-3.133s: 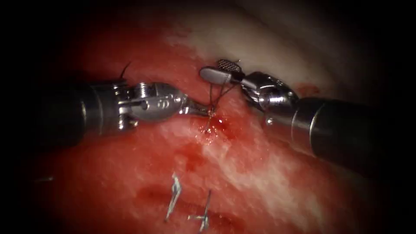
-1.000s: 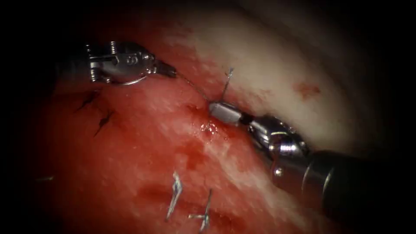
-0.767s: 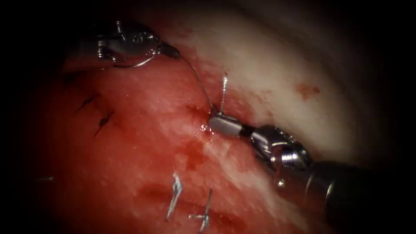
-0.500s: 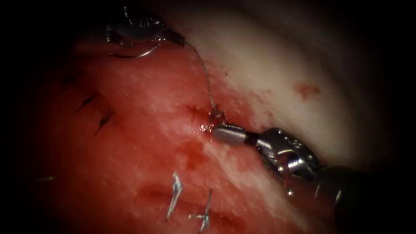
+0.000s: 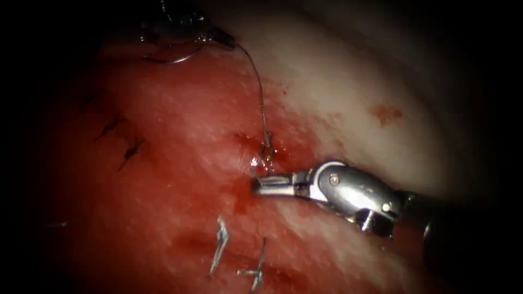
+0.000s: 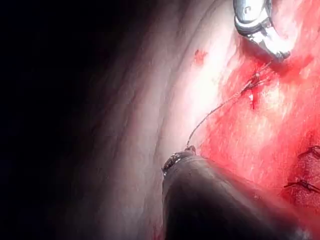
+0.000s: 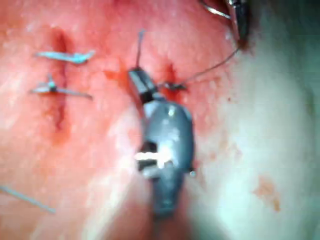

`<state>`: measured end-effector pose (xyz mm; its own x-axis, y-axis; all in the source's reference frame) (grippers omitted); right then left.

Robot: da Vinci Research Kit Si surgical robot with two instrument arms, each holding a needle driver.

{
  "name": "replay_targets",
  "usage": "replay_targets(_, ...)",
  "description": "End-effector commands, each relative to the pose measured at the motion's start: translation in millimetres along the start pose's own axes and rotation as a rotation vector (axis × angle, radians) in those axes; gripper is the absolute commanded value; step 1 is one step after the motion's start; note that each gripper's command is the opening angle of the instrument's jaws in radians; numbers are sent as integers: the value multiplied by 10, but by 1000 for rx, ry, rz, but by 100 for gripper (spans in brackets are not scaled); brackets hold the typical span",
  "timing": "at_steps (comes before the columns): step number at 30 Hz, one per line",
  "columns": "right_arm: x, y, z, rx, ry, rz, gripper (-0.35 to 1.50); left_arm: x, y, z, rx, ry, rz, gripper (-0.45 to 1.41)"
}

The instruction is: Wound Closure

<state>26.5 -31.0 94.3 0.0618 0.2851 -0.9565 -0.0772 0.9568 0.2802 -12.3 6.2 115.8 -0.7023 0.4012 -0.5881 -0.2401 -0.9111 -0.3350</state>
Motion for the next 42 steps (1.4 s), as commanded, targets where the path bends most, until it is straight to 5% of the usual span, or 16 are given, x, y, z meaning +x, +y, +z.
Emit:
replay_targets(1,-5,1,5,-8,10,-7,-35,4,-6,7,3,1,1,-45)
replay_targets(10,-4,-8,11,-33,36,-37,-35,2,-30,22,56,-34,-19,-45)
replay_targets(15,-3,-11,15,-57,32,69,-35,-3,-49,28,91,-42,-26,-45)
replay_targets(26,-1,-27,13,-31,58,558,-35,-16,-73,38,148,-14,-34,-45)
replay_targets(35,-18,-39,15,49,-84,783,-35,-18,-87,42,169,14,-42,-45)
replay_targets(38,-31,-49,14,79,-117,998,-35,-19,-88,42,175,21,-43,-45)
replay_targets(39,-32,-54,12,67,-134,1186,-35,-19,-88,42,177,23,-44,-45)
replay_targets(42,-31,-59,10,62,-147,1284,-35,-19,-88,42,178,26,-44,-45)
